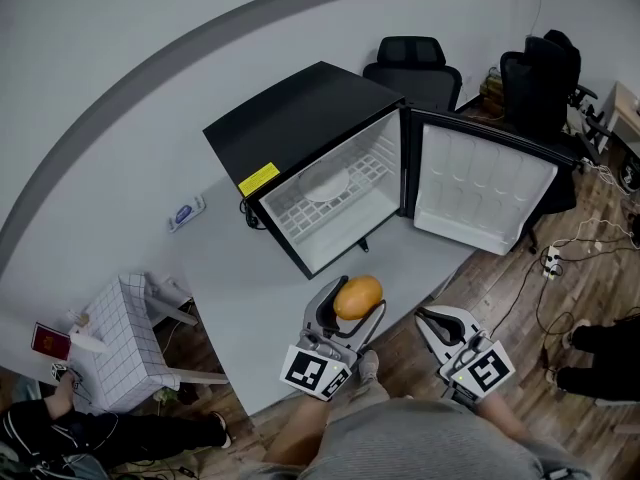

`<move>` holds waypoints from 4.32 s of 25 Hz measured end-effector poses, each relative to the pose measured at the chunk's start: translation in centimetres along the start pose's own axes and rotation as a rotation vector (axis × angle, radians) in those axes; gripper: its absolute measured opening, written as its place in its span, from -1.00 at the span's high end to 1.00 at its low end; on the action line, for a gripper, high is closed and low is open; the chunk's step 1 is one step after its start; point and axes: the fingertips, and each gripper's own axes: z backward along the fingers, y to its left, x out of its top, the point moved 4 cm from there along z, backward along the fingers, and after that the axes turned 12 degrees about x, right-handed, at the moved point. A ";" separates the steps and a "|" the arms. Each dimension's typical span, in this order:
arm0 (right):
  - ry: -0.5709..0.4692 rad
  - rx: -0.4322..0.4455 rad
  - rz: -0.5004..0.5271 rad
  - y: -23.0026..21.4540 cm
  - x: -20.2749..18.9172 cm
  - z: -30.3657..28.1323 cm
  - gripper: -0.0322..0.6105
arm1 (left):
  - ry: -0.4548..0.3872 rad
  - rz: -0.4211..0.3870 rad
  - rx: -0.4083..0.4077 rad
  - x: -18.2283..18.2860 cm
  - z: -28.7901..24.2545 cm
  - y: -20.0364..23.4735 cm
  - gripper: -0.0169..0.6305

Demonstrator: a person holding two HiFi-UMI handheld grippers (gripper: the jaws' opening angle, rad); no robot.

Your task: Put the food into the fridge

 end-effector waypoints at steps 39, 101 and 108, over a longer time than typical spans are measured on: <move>0.121 -0.023 -0.015 -10.1 -7.4 -9.6 0.86 | 0.016 -0.096 0.103 -4.9 -12.6 10.3 -0.05; 0.226 0.008 -0.003 -14.6 -9.1 -15.5 0.86 | 0.169 -0.295 0.298 -8.9 -23.6 23.3 -0.05; 0.231 0.005 0.002 -14.7 -9.0 -15.8 0.86 | 0.234 -0.258 0.303 -10.4 -24.9 25.3 -0.05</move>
